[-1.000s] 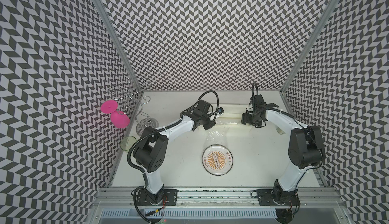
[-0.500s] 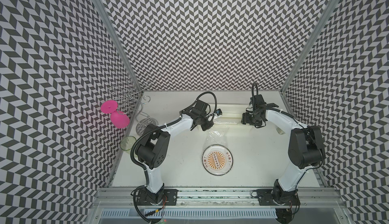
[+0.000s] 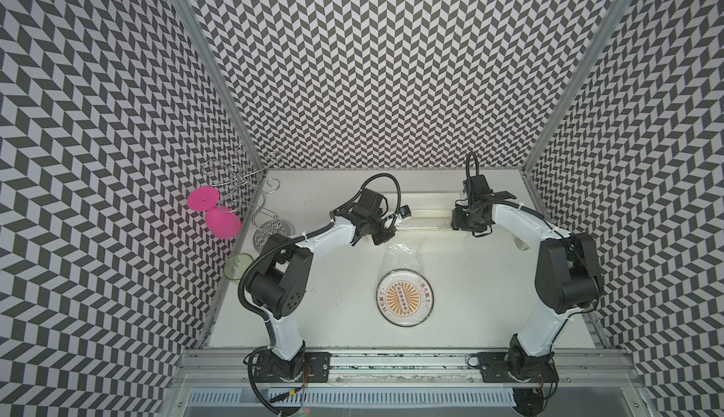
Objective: Wrap the plate with plastic wrap
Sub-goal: Tear off the plastic wrap from the plastic wrap cutting box.
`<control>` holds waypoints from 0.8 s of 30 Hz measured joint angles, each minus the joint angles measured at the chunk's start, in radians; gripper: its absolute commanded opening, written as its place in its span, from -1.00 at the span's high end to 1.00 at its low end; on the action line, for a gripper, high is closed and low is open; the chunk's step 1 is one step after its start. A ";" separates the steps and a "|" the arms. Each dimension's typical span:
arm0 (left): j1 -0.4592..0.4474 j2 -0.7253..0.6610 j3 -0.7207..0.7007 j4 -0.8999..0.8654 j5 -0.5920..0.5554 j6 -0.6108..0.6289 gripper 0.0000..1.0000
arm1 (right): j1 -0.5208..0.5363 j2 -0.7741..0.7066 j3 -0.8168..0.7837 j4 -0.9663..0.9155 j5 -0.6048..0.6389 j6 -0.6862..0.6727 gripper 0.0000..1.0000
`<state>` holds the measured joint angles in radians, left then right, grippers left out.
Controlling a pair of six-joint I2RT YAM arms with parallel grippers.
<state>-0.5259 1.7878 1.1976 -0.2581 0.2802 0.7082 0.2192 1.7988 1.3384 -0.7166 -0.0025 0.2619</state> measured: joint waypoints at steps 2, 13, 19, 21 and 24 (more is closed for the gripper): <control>0.029 -0.048 -0.062 0.030 0.011 0.026 0.87 | 0.014 0.005 0.000 0.013 0.029 0.005 0.00; 0.081 -0.130 -0.158 0.038 0.052 0.087 0.90 | -0.009 0.003 0.000 0.035 -0.034 0.010 -0.32; 0.014 -0.103 -0.118 0.018 0.014 0.088 0.90 | -0.058 0.013 0.084 -0.034 -0.059 -0.014 -0.34; 0.011 -0.101 -0.116 0.016 0.012 0.087 0.90 | -0.057 0.014 0.087 -0.027 -0.066 -0.021 -0.34; 0.011 -0.097 -0.111 0.012 0.016 0.084 0.90 | -0.048 0.018 0.053 -0.028 -0.079 -0.027 -0.31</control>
<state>-0.5148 1.6913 1.0863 -0.2462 0.2962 0.7918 0.1711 1.8168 1.3918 -0.7448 -0.0811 0.2348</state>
